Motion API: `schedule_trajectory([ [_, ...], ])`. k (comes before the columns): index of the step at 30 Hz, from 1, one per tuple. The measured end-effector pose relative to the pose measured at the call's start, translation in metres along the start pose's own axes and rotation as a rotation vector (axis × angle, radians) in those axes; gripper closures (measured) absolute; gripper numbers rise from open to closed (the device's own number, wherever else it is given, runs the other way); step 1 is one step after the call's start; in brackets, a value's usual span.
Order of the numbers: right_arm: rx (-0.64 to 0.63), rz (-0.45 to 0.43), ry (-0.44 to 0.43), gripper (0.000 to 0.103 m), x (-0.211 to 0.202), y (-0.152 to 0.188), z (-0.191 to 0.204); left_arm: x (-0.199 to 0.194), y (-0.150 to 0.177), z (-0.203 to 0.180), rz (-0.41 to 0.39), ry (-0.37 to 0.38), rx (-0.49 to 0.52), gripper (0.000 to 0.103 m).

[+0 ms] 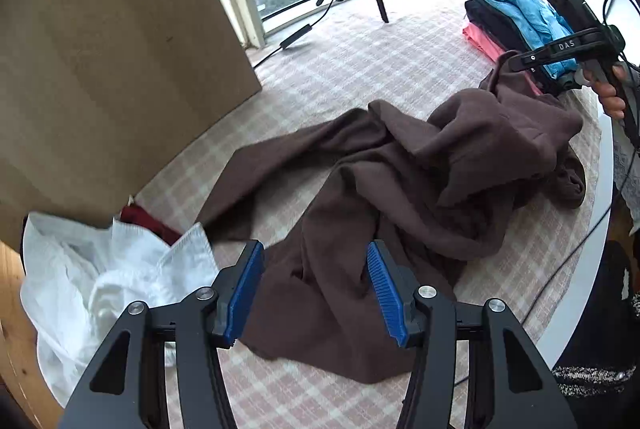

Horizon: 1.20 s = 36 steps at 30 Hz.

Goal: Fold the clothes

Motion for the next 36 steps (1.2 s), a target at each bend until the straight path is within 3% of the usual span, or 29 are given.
schedule_trajectory([
  [2,-0.008,-0.034,-0.009,0.088,-0.011,-0.001,-0.010,0.004,-0.022,-0.008,-0.016,-0.004,0.079,0.051],
  [4,-0.026,-0.077,-0.035,0.062,-0.025,0.000,-0.018,0.006,-0.041,-0.024,-0.028,0.004,0.174,0.051],
  [5,-0.030,-0.094,-0.037,0.060,-0.031,0.004,-0.023,0.006,-0.047,-0.036,-0.028,0.028,0.238,0.051],
  [9,-0.058,-0.100,-0.043,0.060,-0.045,0.042,-0.034,0.002,-0.042,-0.077,0.018,0.023,0.519,0.051],
  [13,-0.056,-0.086,-0.009,0.060,-0.050,0.083,-0.048,-0.009,-0.029,-0.109,0.024,0.012,0.691,0.051],
  [15,-0.028,-0.077,-0.010,0.060,-0.046,0.098,-0.054,-0.013,-0.027,-0.128,-0.007,-0.009,0.771,0.050],
  [19,0.003,-0.058,0.016,0.060,-0.036,0.120,-0.058,-0.018,-0.023,-0.184,-0.084,0.043,0.926,0.042],
  [23,-0.009,-0.054,0.017,0.059,-0.038,0.136,-0.052,0.012,-0.016,-0.210,-0.125,-0.034,1.113,0.040],
  [25,-0.033,-0.067,0.035,0.060,-0.043,0.141,-0.049,0.040,-0.020,-0.197,-0.054,-0.047,1.105,0.054],
  [26,-0.042,-0.075,0.042,0.060,-0.046,0.143,-0.049,0.047,-0.029,-0.183,-0.010,-0.028,1.027,0.086],
  [27,-0.051,-0.085,0.046,0.060,-0.049,0.145,-0.048,0.055,-0.039,-0.168,0.034,-0.009,0.949,0.099],
  [28,-0.062,-0.093,0.050,0.060,-0.052,0.146,-0.047,0.062,-0.049,-0.154,0.073,0.010,0.870,0.099],
  [34,-0.172,-0.138,0.115,0.059,-0.044,0.124,-0.028,0.055,-0.132,-0.055,0.006,0.147,0.373,0.099],
  [36,-0.221,-0.154,0.123,0.059,-0.036,0.109,-0.016,0.060,-0.140,-0.045,-0.002,0.162,0.336,0.099],
])
Point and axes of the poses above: each gripper's, at about its wrist camera, not at the fingertips, and x roughly the way its jaws point, z to its left, y to its underside, the point moved 10 cm from there along x, roughly the way its jaws point, and after that the axes turned 5 degrees about x, right-handed, at the moved point
